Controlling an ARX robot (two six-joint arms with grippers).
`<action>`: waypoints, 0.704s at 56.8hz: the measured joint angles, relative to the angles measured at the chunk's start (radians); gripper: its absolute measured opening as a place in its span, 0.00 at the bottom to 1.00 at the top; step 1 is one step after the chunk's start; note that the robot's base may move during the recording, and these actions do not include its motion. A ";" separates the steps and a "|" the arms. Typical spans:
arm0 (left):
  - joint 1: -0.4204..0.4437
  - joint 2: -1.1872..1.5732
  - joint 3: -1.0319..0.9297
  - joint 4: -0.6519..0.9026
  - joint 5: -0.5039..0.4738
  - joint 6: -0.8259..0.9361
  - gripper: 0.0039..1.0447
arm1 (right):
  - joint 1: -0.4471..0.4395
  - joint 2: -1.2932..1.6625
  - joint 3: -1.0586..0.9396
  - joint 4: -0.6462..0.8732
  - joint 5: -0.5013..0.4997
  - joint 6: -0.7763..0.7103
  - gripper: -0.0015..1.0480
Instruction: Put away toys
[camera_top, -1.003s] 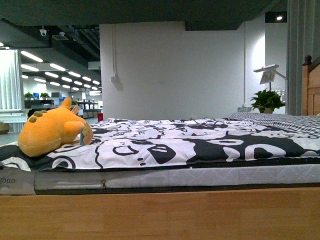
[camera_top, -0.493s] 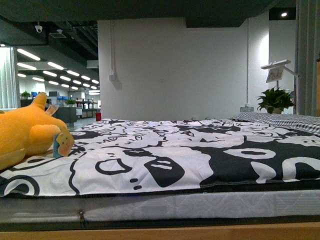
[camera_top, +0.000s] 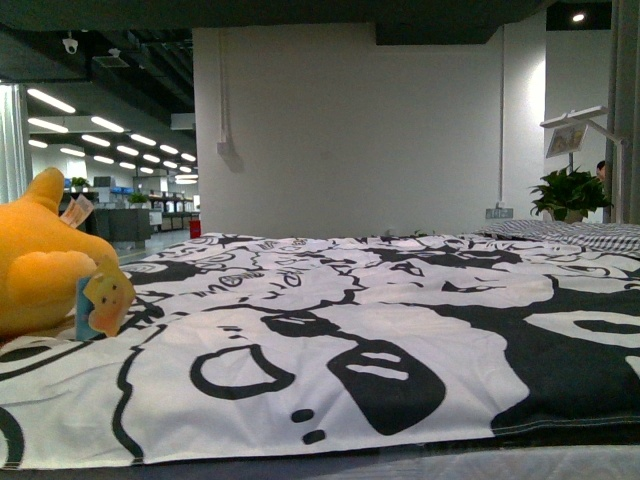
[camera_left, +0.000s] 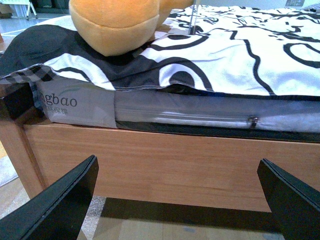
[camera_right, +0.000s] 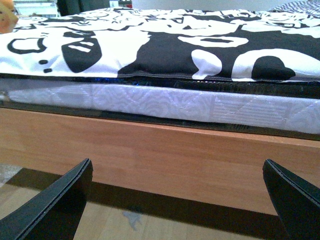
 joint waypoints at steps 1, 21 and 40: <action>0.000 0.000 0.000 0.000 0.000 0.000 0.95 | 0.000 0.000 0.000 0.000 0.000 0.000 1.00; 0.000 -0.001 0.000 0.000 -0.003 0.000 0.95 | 0.000 -0.001 0.000 0.000 -0.002 0.000 1.00; 0.000 -0.002 0.000 0.000 -0.002 0.002 0.95 | 0.000 -0.002 0.000 0.000 -0.002 0.000 1.00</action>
